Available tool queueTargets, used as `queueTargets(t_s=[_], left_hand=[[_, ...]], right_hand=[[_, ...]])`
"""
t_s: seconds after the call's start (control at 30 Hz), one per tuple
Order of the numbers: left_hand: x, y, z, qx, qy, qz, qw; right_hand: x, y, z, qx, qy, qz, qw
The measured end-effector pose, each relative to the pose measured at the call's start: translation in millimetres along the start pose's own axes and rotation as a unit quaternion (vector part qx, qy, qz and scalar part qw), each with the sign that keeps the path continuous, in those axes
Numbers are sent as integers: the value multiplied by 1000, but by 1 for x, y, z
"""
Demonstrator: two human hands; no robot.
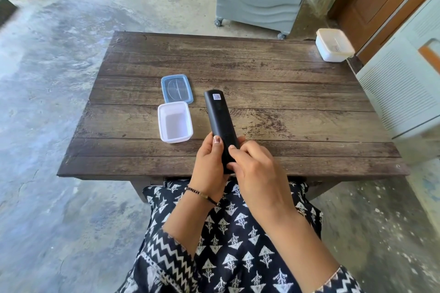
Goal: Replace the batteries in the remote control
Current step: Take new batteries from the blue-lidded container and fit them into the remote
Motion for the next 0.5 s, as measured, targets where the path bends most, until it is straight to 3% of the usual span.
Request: queueTargets(t_s=[0.3,0.5], left_hand=[[2,-2,0,6,4,-17,1000],[0,5,-2,30,-1,23,999]], right_hand=[[-13,3,-3,-8,35,-71,997],[-10,-4,12,-81,18,-63,995]])
Point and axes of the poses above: each hand's wrist, its own z-axis away from the middle knuckle, its own y-axis out of the palm, x = y × z, the point moved 9 cm from there along -z, towards the middle knuckle, and after that the axes turned 9 degrees about z, right-handed, at the moved point
